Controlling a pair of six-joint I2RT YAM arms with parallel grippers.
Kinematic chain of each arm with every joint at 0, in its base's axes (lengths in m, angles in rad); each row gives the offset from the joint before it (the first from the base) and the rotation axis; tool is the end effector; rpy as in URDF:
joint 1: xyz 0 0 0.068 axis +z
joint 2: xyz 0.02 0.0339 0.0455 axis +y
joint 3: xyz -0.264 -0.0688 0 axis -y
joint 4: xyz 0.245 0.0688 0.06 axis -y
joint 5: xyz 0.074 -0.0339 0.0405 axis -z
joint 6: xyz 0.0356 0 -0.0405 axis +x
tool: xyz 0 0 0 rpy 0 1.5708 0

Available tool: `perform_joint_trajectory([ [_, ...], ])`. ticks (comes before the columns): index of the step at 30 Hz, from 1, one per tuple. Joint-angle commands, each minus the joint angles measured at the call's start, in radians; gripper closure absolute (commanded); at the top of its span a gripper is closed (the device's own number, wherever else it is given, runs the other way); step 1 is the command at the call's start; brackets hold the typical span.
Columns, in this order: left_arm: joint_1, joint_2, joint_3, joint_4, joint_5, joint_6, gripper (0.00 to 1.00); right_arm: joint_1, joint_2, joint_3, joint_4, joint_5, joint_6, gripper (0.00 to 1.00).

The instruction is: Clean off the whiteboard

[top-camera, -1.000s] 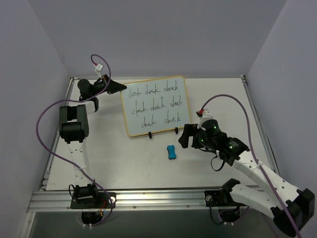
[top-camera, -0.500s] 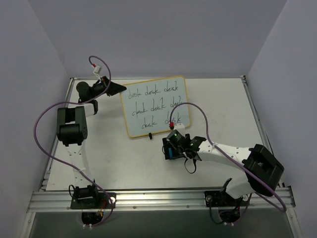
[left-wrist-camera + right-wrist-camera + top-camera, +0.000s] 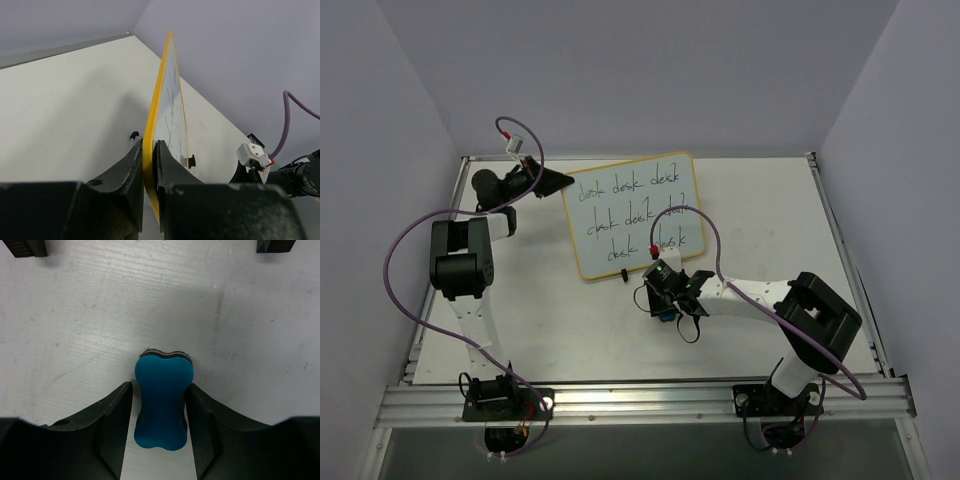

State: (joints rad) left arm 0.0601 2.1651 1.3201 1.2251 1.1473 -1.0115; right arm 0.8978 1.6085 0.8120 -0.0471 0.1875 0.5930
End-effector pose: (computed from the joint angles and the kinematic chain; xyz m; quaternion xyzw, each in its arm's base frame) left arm 0.4587 -0.0049 0.2217 0.1459 0.6344 -0.5890 0.4788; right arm 0.2025 0.2434 0.1627 -0.1084 0.9248 0.1759 0.3195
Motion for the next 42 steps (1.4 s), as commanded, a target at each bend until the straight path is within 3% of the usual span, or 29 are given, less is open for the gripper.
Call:
perform_joint_trajectory([
  [1, -0.011, -0.067, -0.025, 0.073, 0.026, 0.132, 0.98, 0.004, 0.014, 0.021, 0.001, 0.044, -0.002, 0.59],
  [2, -0.013, -0.068, -0.031, 0.076, 0.025, 0.140, 0.98, 0.006, 0.014, 0.019, 0.003, 0.044, -0.001, 0.68],
  [5, -0.016, -0.064, -0.051, 0.126, 0.034, 0.139, 0.98, 0.010, -0.002, 0.022, -0.006, 0.058, -0.001, 0.78],
  [14, -0.013, -0.155, -0.122, -0.042, -0.026, 0.298, 0.98, -0.008, -0.153, 0.137, -0.017, 0.141, -0.119, 0.78],
  [17, -0.016, -0.185, -0.142, -0.061, -0.037, 0.320, 0.98, -0.054, -0.141, 0.209, 0.090, 0.153, -0.195, 0.82],
  [28, -0.016, -0.217, -0.177, -0.004, -0.035, 0.241, 0.98, -0.056, 0.226, 0.614, 0.450, 0.191, -0.378, 0.89],
  [42, -0.036, -0.206, -0.168, 0.019, 0.012, 0.191, 0.98, 0.004, 0.424, 0.757, 0.599, 0.225, -0.444, 0.95],
])
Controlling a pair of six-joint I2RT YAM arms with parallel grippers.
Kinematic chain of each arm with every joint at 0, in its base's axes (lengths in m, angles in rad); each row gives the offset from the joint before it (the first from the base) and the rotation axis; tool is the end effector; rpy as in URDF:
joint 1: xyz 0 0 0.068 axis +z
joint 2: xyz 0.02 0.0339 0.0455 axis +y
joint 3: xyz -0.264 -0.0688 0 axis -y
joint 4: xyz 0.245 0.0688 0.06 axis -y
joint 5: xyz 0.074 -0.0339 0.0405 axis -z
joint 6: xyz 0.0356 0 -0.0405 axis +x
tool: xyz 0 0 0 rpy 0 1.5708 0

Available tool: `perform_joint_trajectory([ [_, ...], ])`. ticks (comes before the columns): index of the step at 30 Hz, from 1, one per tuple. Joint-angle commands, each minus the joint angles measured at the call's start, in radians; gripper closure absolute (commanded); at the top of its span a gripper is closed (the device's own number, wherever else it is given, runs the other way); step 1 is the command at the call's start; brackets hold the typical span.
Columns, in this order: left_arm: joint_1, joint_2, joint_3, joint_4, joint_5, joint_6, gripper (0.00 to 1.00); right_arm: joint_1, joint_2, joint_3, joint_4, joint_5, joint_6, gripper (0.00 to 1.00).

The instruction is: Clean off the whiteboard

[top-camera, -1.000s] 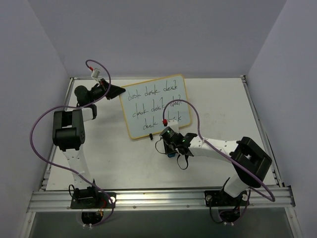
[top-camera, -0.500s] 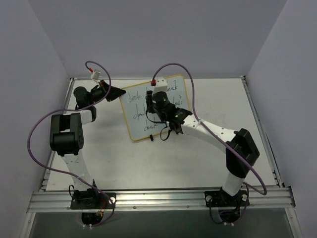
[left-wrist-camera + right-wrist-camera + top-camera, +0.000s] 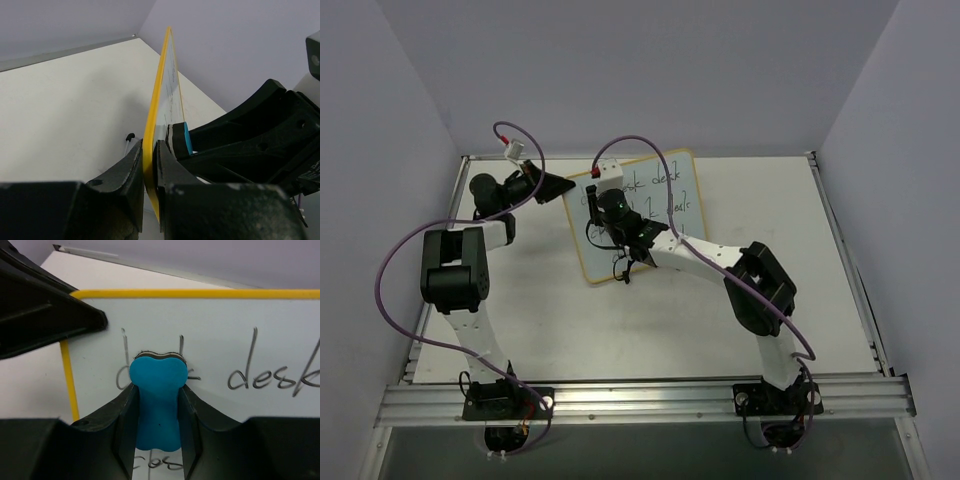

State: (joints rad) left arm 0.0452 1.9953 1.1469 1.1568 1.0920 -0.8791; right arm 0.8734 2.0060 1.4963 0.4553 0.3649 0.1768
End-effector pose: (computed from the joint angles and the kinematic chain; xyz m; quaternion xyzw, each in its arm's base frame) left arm 0.4229 -0.0125 0.2374 0.1504 0.6383 -0.5596 0.5067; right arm 0.3190 0.3609 0.2799 -0.1264 0.7137 0.2250 0.6511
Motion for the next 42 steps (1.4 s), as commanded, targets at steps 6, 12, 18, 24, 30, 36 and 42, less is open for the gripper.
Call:
perform_joint_trajectory([
  [6, -0.027, -0.036, 0.004, 0.096, 0.075, 0.049, 0.98, 0.047, 0.091, 0.122, 0.129, 0.066, -0.034, 0.96],
  [12, -0.028, -0.030, 0.002, 0.121, 0.083, 0.032, 0.98, 0.027, 0.089, 0.079, 0.175, 0.144, -0.046, 0.97],
  [18, -0.030, -0.033, 0.002, 0.127, 0.091, 0.026, 0.98, -0.040, 0.076, 0.010, 0.229, 0.230, -0.046, 1.00],
  [24, -0.031, -0.026, 0.001, 0.133, 0.097, 0.026, 0.98, -0.082, 0.079, -0.021, 0.237, 0.261, -0.052, 1.00],
  [30, -0.033, -0.029, -0.003, 0.124, 0.105, 0.040, 0.98, -0.074, 0.092, 0.070, 0.139, 0.201, 0.013, 1.00],
  [36, -0.034, -0.021, -0.003, 0.123, 0.111, 0.043, 0.98, -0.007, 0.092, 0.159, 0.091, 0.111, 0.047, 1.00],
  [42, -0.034, -0.023, -0.004, 0.119, 0.112, 0.046, 0.98, 0.018, 0.128, 0.220, 0.065, 0.120, 0.089, 1.00],
])
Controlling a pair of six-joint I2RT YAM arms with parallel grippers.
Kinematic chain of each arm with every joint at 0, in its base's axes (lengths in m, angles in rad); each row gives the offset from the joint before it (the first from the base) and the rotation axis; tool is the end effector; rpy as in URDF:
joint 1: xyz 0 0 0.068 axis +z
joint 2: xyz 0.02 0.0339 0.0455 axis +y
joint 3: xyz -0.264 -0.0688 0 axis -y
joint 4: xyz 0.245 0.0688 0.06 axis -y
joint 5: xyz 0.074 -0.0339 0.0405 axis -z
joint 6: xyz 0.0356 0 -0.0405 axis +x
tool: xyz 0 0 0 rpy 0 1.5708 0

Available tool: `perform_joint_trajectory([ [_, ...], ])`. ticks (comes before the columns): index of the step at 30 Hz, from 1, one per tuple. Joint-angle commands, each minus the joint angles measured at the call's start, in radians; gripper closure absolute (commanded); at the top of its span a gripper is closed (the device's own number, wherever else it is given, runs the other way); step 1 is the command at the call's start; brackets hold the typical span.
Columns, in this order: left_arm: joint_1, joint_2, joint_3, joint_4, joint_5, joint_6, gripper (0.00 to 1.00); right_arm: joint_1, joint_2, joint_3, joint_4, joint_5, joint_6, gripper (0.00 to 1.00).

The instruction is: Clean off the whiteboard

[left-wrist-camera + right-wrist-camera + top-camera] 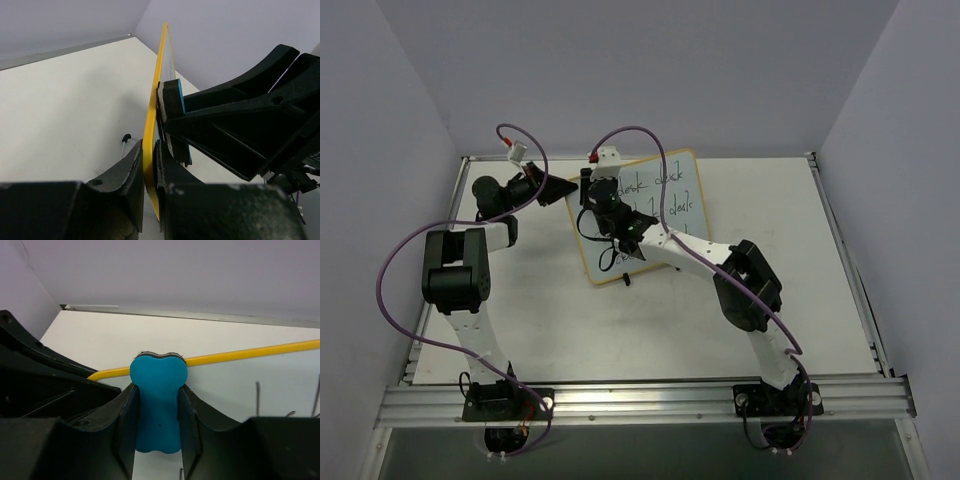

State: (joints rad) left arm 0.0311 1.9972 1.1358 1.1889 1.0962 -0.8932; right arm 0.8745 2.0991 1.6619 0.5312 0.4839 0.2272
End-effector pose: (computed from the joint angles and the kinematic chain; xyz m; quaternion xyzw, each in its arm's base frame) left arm 0.4206 -0.0186 0.2361 0.1575 0.6338 -0.5656 0.5036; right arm 0.3369 0.3772 0.3020 -0.0398 0.6759 0.2384 0.6962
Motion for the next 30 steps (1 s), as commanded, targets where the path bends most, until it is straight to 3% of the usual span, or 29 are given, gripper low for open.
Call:
perform_joint_trajectory([
  [1, -0.020, -0.023, 0.007, 0.087, 0.110, 0.060, 0.98, 0.018, 0.041, 0.056, -0.010, 0.015, 0.046, 1.00],
  [9, -0.020, -0.023, 0.009, 0.090, 0.113, 0.056, 0.98, 0.055, 0.076, 0.000, 0.039, 0.212, 0.122, 1.00],
  [18, -0.020, -0.021, 0.010, 0.106, 0.116, 0.042, 0.98, 0.027, 0.056, -0.076, -0.076, 0.272, 0.271, 1.00],
  [22, -0.019, -0.014, 0.012, 0.120, 0.117, 0.030, 0.98, -0.003, -0.003, -0.221, -0.048, 0.263, 0.307, 1.00],
  [26, -0.020, -0.014, 0.012, 0.126, 0.122, 0.030, 0.98, -0.067, -0.043, -0.348, 0.059, 0.152, 0.288, 1.00],
  [30, -0.020, -0.005, 0.010, 0.149, 0.128, 0.022, 0.98, -0.077, -0.074, -0.335, 0.076, 0.085, 0.245, 1.00],
])
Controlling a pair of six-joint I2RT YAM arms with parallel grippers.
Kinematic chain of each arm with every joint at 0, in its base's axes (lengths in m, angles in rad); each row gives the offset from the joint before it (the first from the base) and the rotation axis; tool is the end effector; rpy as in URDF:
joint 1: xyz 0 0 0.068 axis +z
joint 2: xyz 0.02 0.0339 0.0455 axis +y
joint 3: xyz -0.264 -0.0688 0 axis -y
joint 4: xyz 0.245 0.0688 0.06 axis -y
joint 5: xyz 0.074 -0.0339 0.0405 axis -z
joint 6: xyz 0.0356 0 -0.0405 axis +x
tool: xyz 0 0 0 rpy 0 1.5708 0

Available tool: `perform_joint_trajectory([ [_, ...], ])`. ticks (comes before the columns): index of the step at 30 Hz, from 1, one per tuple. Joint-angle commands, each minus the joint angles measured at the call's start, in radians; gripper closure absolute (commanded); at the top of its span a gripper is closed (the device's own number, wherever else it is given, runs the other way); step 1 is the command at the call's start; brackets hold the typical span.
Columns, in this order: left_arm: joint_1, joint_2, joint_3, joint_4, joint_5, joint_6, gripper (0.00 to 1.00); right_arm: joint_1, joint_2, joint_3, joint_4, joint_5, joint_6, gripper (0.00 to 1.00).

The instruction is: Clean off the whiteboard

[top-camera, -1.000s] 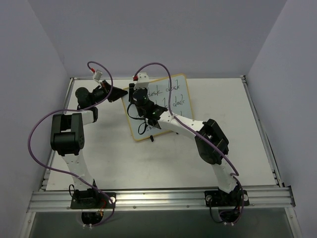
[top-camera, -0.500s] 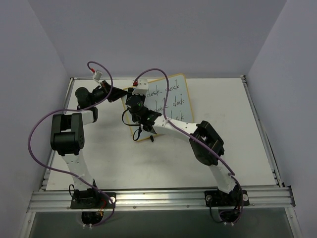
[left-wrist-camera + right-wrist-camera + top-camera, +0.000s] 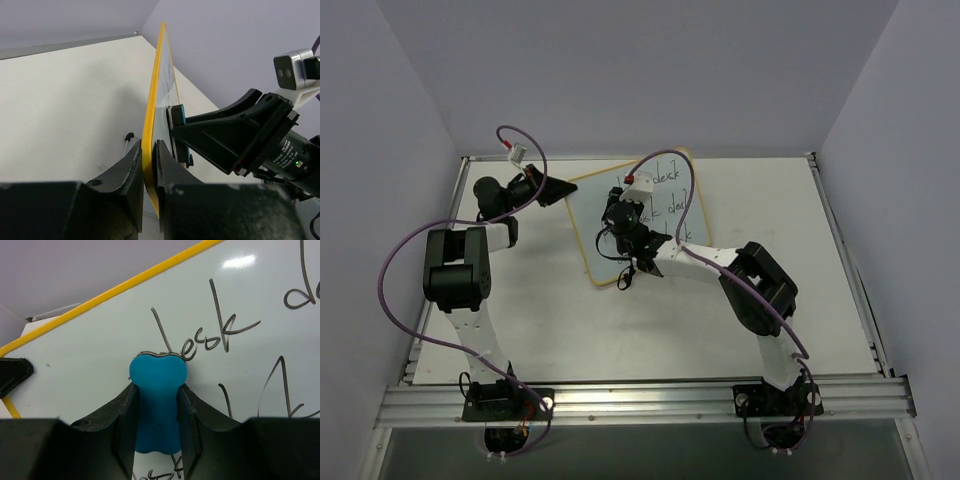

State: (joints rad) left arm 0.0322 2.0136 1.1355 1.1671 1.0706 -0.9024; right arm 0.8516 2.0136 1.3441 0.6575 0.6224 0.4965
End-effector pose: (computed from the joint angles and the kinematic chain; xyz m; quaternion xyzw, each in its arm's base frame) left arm 0.4238 -0.0176 0.2278 0.1334 0.6433 -0.5672 0.4966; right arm 0.3222 0.3365 0.2458 0.0922 0.7045 0.2474 0.6587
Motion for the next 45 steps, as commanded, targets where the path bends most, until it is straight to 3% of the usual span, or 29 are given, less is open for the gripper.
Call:
perform_joint_trajectory([
  [1, -0.021, -0.016, 0.012, 0.178, 0.155, 0.025, 0.98, -0.045, 0.007, -0.002, -0.050, -0.053, -0.050, 1.00],
  [8, -0.021, -0.018, 0.013, 0.175, 0.169, 0.026, 0.98, -0.003, 0.022, 0.222, -0.105, -0.096, -0.116, 1.00],
  [13, -0.021, -0.021, 0.020, 0.169, 0.180, 0.026, 0.98, 0.015, 0.120, 0.406, -0.151, -0.119, -0.142, 1.00],
  [18, -0.021, -0.026, 0.020, 0.163, 0.181, 0.031, 0.98, 0.038, 0.175, 0.460, -0.164, -0.089, -0.136, 1.00],
  [25, -0.021, -0.036, 0.020, 0.152, 0.187, 0.036, 0.98, 0.069, 0.178, 0.409, -0.133, 0.051, -0.122, 1.00],
  [29, -0.021, -0.039, 0.017, 0.155, 0.190, 0.036, 0.98, 0.055, 0.188, 0.380, -0.142, 0.056, -0.113, 1.00],
  [40, -0.054, -0.036, 0.017, 0.161, 0.203, 0.036, 0.98, -0.141, 0.056, 0.083, -0.076, -0.041, -0.113, 1.00],
  [45, -0.055, -0.049, 0.013, 0.148, 0.207, 0.048, 0.98, -0.255, 0.011, 0.003, -0.078, -0.171, -0.147, 1.00],
])
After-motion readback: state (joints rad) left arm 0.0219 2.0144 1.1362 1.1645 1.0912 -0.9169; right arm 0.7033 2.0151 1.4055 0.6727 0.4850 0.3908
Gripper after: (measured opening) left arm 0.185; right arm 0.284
